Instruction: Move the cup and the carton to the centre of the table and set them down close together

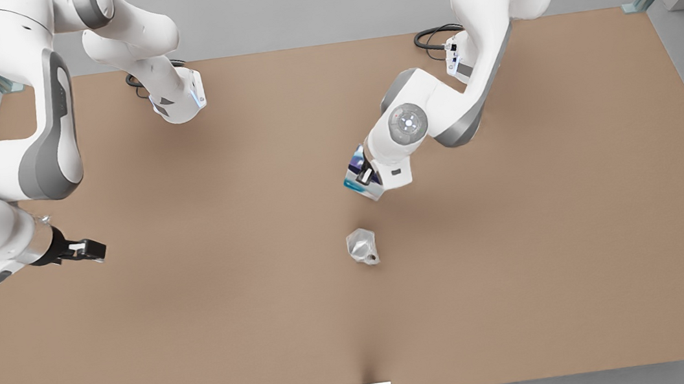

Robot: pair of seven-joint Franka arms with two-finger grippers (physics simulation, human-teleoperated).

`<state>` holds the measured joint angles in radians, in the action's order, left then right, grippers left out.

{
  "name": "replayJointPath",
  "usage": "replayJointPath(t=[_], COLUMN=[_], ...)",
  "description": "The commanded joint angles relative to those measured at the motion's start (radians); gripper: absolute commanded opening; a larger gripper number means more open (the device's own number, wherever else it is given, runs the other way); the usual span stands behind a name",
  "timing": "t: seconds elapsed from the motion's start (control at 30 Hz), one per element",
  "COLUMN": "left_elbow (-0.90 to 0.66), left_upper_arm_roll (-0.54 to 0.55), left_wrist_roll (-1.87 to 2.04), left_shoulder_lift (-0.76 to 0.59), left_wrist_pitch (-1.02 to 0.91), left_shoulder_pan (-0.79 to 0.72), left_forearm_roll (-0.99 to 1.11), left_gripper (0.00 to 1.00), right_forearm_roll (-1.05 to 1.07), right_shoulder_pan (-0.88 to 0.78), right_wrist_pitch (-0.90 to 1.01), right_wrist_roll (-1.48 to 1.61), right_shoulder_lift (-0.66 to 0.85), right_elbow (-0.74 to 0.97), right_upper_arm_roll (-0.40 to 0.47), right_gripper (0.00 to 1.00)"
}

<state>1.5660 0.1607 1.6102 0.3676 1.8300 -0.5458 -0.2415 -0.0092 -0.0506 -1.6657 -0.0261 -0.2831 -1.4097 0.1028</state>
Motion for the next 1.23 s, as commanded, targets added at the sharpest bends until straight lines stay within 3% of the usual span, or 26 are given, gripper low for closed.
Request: replayJointPath(t=[0.0,0.3,0.33,0.37,0.4,0.43,0.73,0.77,0.8,0.87,0.9,0.97,1.03,1.2], left_elbow=[0.000,0.066,0.066,0.066,0.066,0.066,0.065,0.051,0.003,-0.259,-0.303,-0.349,-0.356,-0.343], left_upper_arm_roll=[0.008,0.014,0.014,0.013,0.013,0.011,0.008,-0.029,-0.081,-0.190,-0.188,-0.179,-0.145,-0.145], left_wrist_roll=[0.002,-0.015,-0.015,-0.016,-0.016,-0.016,-0.010,-0.061,-0.165,-0.938,-1.294,-1.782,-1.794,-1.791], left_shoulder_lift=[0.005,0.053,0.053,0.054,0.054,0.057,0.054,0.008,-0.030,-0.041,-0.030,-0.019,-0.044,-0.068], left_wrist_pitch=[0.002,0.152,0.149,0.150,0.152,0.152,0.140,0.014,-0.141,-0.518,-0.523,-0.485,-0.486,-0.456], left_shoulder_pan=[0.001,0.000,0.000,0.000,0.000,0.000,0.000,0.010,0.047,0.374,0.504,0.664,0.655,0.642], left_forearm_roll=[-0.009,0.002,0.002,0.002,0.002,0.002,0.002,-0.002,-0.013,0.030,0.146,0.174,0.295,0.298], left_gripper=[0.57,0.62,0.66,0.85,0.97,1.00,1.00,1.00,1.00,1.00,1.00,1.00,1.00,1.00], right_forearm_roll=[-0.002,0.000,0.000,0.000,0.000,0.000,0.000,0.000,0.000,0.000,0.002,0.014,0.015,0.020], right_shoulder_pan=[-0.002,-0.002,-0.002,-0.002,-0.002,-0.002,0.000,-0.002,-0.003,-0.009,-0.006,-0.002,-0.002,0.003], right_wrist_pitch=[-0.002,-0.015,-0.015,-0.017,-0.020,-0.022,-0.006,-0.005,0.004,0.001,0.001,-0.003,0.000,-0.005], right_wrist_roll=[0.000,-0.002,-0.002,-0.002,-0.002,-0.002,0.009,0.011,0.009,0.008,0.006,0.005,0.005,0.005], right_shoulder_lift=[-0.001,-0.021,-0.022,-0.024,-0.025,-0.025,-0.014,-0.010,-0.008,-0.005,0.002,0.004,0.001,-0.010], right_elbow=[0.000,0.003,0.003,0.003,0.003,0.003,0.006,0.006,0.008,0.009,0.009,0.011,0.011,0.008], right_upper_arm_roll=[0.000,0.000,0.000,0.000,0.000,0.000,-0.002,-0.002,-0.002,-0.002,-0.002,-0.002,-0.002,-0.002], right_gripper=[1.00,1.00,1.00,1.00,1.00,1.00,1.00,1.00,1.00,1.00,1.00,1.00,1.00,1.00])
